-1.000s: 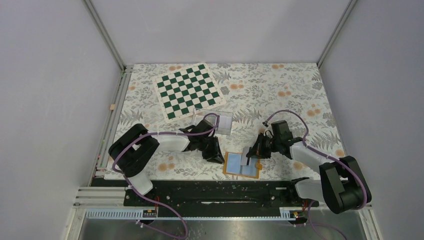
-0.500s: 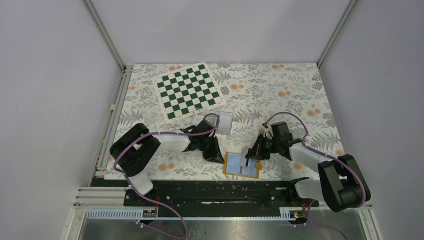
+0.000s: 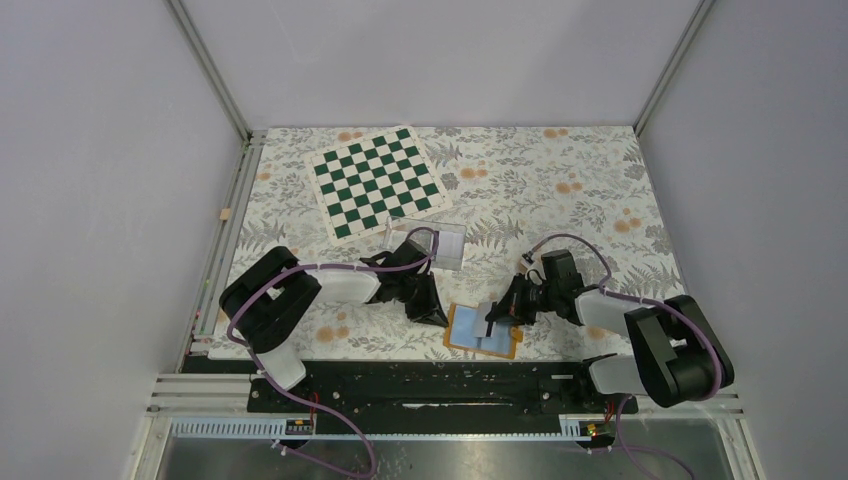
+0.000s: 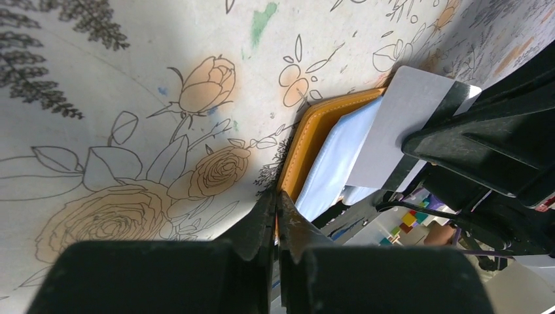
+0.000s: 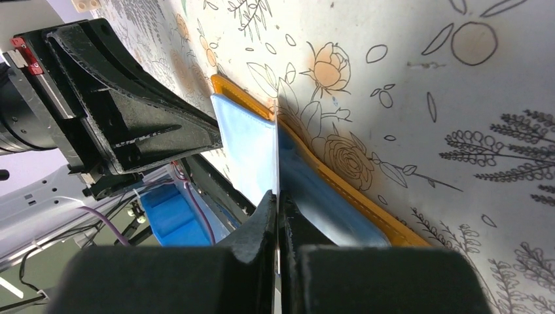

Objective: Put the credit cards into the card holder
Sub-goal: Insert the credit card into the card holder.

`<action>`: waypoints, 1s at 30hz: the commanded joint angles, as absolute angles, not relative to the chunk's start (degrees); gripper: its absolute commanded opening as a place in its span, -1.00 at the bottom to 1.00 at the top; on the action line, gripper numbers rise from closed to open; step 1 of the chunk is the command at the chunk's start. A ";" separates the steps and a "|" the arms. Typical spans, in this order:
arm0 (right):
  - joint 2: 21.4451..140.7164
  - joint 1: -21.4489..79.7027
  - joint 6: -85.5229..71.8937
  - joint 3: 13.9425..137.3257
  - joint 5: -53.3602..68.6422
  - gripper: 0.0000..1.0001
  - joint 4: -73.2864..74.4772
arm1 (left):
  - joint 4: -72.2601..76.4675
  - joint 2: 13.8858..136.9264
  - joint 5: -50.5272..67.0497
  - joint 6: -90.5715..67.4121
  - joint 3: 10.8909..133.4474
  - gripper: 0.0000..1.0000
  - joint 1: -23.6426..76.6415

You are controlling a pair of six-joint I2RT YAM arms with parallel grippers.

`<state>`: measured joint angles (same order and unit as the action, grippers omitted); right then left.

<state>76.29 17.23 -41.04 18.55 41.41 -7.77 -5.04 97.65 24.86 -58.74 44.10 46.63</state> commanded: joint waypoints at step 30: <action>79.91 18.01 -35.59 21.49 45.35 -1.00 6.68 | -6.20 99.17 20.60 -60.05 40.98 -1.00 47.19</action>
